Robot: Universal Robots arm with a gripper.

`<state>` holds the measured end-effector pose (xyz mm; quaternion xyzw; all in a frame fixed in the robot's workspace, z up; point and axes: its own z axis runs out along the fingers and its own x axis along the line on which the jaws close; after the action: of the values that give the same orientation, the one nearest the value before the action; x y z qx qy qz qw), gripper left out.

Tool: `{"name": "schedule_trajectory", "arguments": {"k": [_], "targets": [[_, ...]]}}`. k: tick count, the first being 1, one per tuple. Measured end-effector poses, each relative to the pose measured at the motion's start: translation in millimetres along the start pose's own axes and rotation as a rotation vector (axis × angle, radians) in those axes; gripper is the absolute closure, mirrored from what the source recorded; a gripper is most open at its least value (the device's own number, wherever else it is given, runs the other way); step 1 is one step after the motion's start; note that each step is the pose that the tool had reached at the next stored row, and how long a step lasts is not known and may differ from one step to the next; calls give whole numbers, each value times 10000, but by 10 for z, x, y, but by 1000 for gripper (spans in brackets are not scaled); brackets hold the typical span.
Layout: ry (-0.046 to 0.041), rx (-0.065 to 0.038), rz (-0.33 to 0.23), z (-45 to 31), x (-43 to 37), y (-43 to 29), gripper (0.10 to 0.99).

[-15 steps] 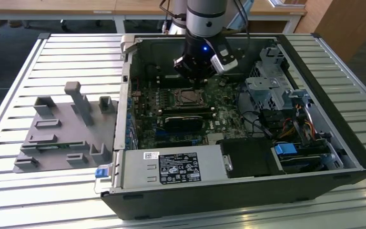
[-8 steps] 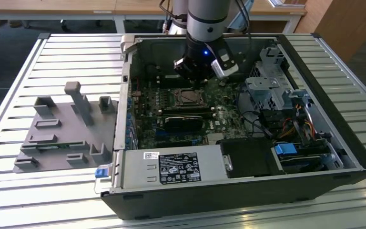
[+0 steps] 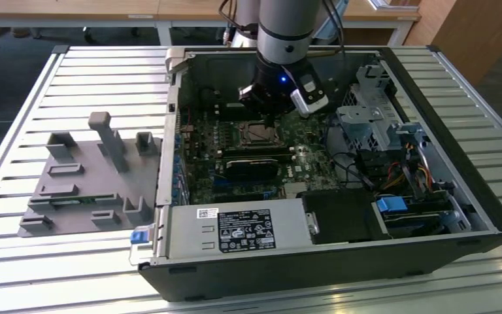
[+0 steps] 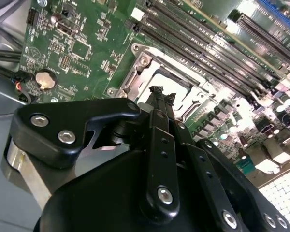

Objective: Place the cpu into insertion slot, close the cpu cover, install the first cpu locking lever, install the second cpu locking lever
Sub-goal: 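Install the second cpu locking lever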

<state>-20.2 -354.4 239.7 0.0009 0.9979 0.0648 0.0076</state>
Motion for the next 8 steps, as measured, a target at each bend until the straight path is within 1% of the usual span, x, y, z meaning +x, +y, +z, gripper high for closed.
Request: {"name": "schedule_trajectory", "arguments": {"k": [4,8], "targets": [[0,1,0,13,0,-32,969],[0,1,0,10,0,-99,969]]}}
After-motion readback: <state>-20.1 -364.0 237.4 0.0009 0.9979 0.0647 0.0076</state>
